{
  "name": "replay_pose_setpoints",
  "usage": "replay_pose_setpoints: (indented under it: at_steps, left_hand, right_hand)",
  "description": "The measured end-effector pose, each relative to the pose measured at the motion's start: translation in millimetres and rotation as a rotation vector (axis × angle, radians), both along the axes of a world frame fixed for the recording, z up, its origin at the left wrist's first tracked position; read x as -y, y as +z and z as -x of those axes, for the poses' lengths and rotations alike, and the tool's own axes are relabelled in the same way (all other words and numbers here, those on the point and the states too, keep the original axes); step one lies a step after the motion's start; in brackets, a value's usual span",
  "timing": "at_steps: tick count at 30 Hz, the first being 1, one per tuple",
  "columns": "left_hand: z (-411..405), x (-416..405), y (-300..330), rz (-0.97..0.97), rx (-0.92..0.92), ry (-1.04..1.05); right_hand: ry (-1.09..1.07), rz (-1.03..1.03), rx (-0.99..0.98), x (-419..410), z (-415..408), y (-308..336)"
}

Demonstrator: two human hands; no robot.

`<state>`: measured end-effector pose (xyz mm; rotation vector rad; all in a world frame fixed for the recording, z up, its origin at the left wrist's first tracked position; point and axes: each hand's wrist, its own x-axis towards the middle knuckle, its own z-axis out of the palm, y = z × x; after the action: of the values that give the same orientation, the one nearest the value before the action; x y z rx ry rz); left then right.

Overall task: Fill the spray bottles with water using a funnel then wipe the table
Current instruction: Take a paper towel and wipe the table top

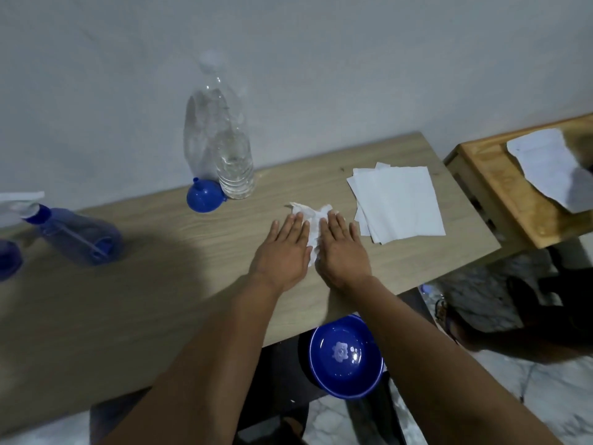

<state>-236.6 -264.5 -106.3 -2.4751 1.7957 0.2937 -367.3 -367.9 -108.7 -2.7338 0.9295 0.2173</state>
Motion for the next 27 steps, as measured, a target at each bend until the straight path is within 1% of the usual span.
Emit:
replay_pose_setpoints:
  at_steps: [6, 11, 14, 17, 20, 27]
  left_hand:
    - [36.8, -40.1, 1.6, -0.009, 0.011, -0.046]
    - [16.8, -85.2, 4.0, -0.014, 0.035, -0.053]
    - [-10.8, -115.1, 4.1, 0.002, 0.066, -0.017]
    - [-42.7, -148.6, 3.2, 0.017, 0.058, 0.034]
    - [-74.8, -187.5, 0.8, 0.023, 0.048, 0.082]
    - [-154.0, -322.1, 1.1, 0.033, 0.060, 0.236]
  right_hand:
    - [-0.070, -0.019, -0.016, -56.9, 31.6, 0.7]
    - [-0.118, -0.044, -0.044, -100.7, 13.4, 3.5]
    - [-0.045, -0.074, -0.028, -123.5, -12.9, 11.0]
    - [0.029, -0.094, -0.014, -153.9, -50.4, 13.9]
    - [0.038, -0.097, -0.014, -187.4, -85.6, 11.5]
    - [0.221, -0.074, 0.012, -295.8, -184.1, 3.9]
